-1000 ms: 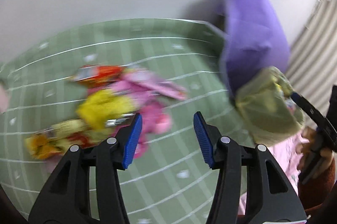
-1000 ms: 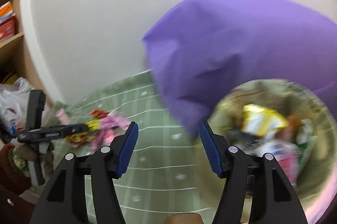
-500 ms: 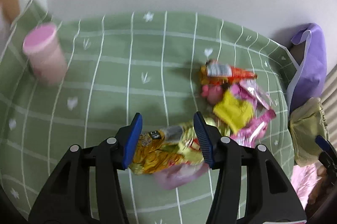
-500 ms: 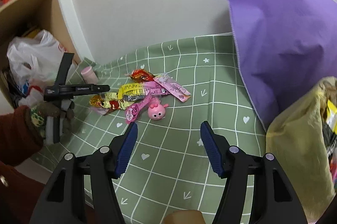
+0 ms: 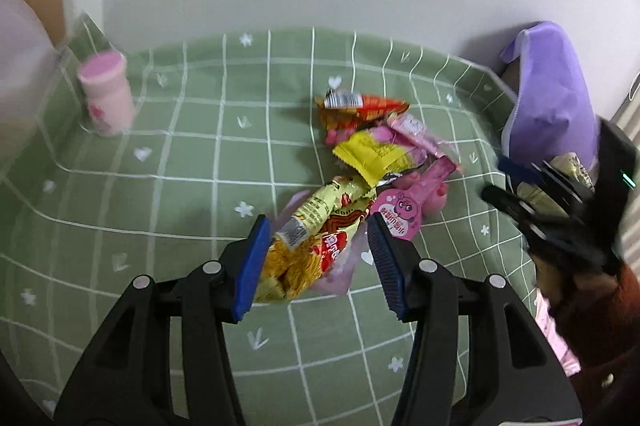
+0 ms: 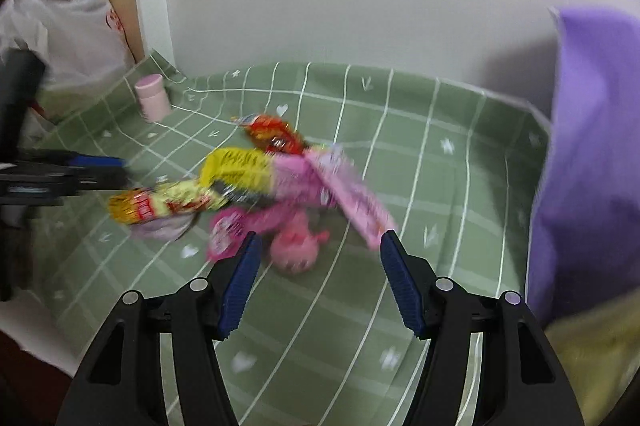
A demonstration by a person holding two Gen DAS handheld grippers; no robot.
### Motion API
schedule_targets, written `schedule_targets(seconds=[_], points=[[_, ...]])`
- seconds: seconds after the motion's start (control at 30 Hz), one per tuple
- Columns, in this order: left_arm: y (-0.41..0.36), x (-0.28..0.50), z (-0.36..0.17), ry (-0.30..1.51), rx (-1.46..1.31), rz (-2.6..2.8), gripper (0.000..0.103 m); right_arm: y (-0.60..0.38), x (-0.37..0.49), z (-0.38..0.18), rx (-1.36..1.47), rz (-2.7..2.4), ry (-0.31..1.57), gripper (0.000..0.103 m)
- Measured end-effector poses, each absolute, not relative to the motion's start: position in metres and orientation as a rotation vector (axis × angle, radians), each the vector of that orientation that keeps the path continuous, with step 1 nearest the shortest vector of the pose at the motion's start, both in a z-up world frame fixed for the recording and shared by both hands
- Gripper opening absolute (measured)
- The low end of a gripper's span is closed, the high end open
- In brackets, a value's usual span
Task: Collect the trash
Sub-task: 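Grasp a pink candy stick with the right tool while the left tool grasps a pink lollipop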
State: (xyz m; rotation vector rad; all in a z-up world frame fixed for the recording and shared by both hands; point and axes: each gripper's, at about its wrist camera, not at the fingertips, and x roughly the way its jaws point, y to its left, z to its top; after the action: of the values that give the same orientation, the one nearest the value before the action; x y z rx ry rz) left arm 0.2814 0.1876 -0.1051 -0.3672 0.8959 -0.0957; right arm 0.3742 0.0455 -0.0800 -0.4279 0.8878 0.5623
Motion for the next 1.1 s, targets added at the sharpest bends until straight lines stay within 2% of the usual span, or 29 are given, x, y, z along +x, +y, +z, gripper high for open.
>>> schedule_targets(seconds=[0.07, 0.3, 0.37, 0.43, 0.5, 0.77, 1.1], points=[[0.191, 0.270, -0.096, 0.877, -0.342, -0.073, 0.048, 0.053, 0.400, -0.088, -0.419, 0.601, 0.903, 0.058], [0.198, 0.248, -0.091, 0.908, -0.310, -0.055, 0.048, 0.061, 0.448, -0.118, -0.370, 0.566, 1.001, 0.040], [0.197, 0.248, -0.096, 0.920, -0.309, -0.054, 0.048, 0.056, 0.446, -0.123, -0.316, 0.584, 1.049, 0.031], [0.196, 0.247, -0.097, 0.923, -0.315, -0.066, 0.048, 0.050, 0.438, -0.124, -0.308, 0.576, 1.065, 0.018], [0.192, 0.248, -0.097, 0.923, -0.316, -0.086, 0.048, 0.038, 0.426, -0.121, -0.296, 0.545, 1.067, 0.011], [0.143, 0.279, -0.098, 0.932, -0.277, -0.274, 0.048, -0.033, 0.376, -0.089, -0.065, 0.459, 1.086, 0.009], [0.087, 0.358, -0.129, 0.987, -0.202, -0.382, 0.048, -0.081, 0.295, -0.067, -0.037, 0.352, 1.038, 0.009]])
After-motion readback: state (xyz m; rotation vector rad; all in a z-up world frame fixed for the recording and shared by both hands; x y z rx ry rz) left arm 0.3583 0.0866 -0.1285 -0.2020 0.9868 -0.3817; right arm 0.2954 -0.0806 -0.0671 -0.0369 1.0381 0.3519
